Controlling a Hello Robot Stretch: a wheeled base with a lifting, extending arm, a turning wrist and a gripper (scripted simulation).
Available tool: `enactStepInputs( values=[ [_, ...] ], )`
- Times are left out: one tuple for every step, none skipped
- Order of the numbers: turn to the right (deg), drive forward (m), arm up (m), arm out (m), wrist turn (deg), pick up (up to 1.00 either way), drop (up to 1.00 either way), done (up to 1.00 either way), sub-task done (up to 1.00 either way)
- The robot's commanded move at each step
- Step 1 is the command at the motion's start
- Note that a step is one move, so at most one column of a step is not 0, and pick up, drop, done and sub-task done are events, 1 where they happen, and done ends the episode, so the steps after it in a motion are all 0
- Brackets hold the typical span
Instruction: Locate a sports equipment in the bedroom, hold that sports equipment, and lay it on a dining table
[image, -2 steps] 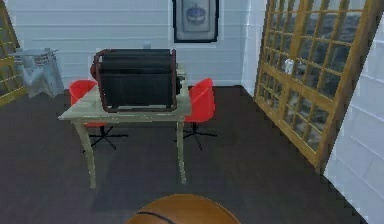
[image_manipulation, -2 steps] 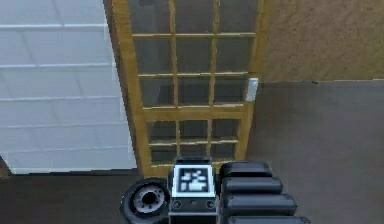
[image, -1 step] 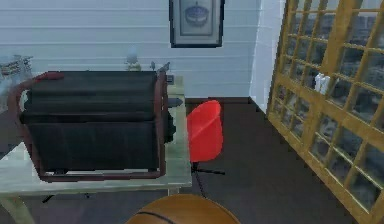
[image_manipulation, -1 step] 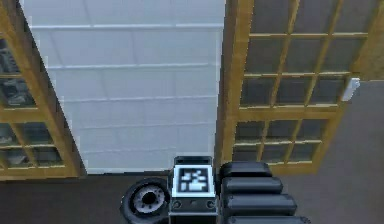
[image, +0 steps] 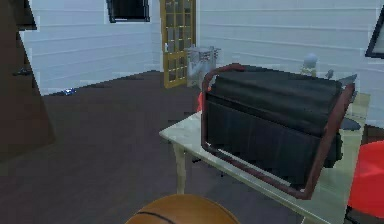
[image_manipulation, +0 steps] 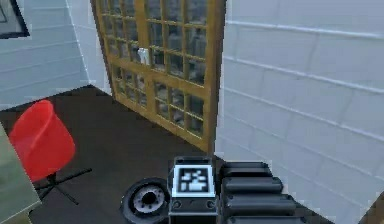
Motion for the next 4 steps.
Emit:
enactStepInputs(
  values=[
    [-12.0,0.0,0.0,0.0,0.0,0.0,0.0,0.0,0.0],
    [0.0,0.35,0.0,0.0,0.0,0.0,0.0,0.0,0.0],
    [-36.0,0.0,0.0,0.0,0.0,0.0,0.0,0.0,0.0],
    [0.0,0.75,0.0,0.0,0.0,0.0,0.0,0.0,0.0]
  ],
)
